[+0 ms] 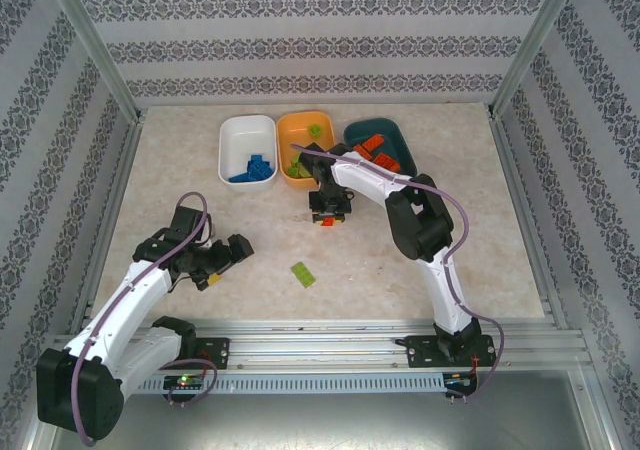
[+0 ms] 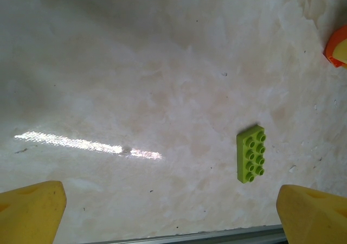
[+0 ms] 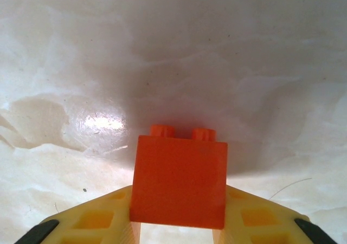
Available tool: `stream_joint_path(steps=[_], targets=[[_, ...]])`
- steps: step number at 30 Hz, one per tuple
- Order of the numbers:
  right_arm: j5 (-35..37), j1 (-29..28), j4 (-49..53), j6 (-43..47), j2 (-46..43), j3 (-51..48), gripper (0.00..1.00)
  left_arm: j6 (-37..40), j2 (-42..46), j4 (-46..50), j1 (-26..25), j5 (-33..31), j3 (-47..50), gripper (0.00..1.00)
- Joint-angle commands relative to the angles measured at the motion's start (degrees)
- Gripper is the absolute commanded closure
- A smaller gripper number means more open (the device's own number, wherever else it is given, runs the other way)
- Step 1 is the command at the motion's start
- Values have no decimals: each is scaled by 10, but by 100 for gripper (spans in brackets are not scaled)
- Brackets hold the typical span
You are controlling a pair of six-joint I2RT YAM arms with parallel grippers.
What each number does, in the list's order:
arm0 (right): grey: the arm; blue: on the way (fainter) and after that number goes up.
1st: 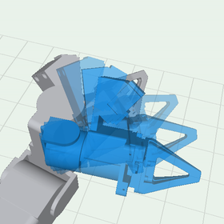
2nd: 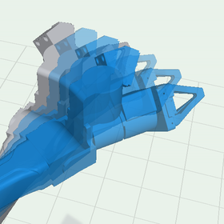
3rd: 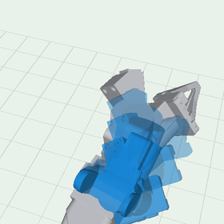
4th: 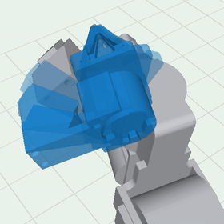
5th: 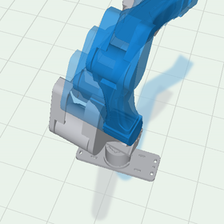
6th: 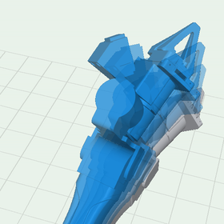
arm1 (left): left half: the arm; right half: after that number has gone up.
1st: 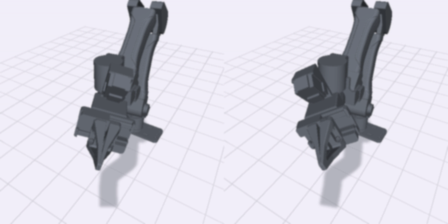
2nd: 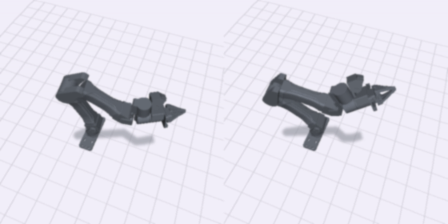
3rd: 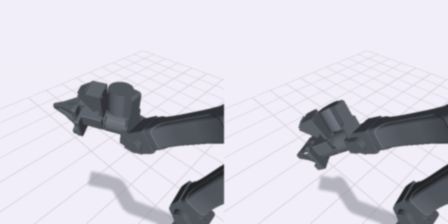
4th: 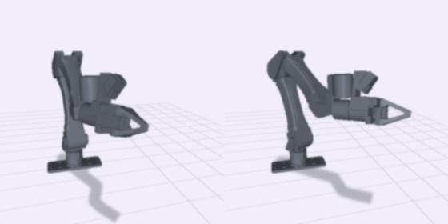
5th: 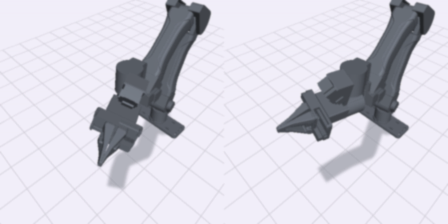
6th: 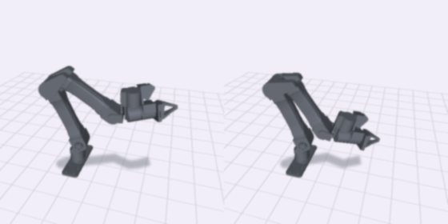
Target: Sort the legos into containers by color
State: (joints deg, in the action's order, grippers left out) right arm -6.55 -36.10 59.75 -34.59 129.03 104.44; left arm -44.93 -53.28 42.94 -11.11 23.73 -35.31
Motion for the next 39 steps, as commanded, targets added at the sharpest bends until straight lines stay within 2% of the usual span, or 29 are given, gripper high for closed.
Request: stream_joint_path(steps=[1,9,17,23,28,35,39], targets=[[16,9,-1,-8,-25,-15,69,9,-5,14,7,0,-8,0],[7,43,-7,-10,-124,-22,70,-27,-33,-69,5,44,8,0],[26,114,-3,32,-172,52,70,-63,-86,-109,4,66,17,0],[52,185,-34,62,-127,138,70,-77,-93,-106,4,76,12,0],[51,230,-40,58,-48,224,70,-79,-85,-76,3,83,15,0],[25,263,-14,47,60,338,70,-78,-23,-10,0,64,17,0],[7,273,-27,27,89,353,70,-85,15,20,0,52,24,0]])
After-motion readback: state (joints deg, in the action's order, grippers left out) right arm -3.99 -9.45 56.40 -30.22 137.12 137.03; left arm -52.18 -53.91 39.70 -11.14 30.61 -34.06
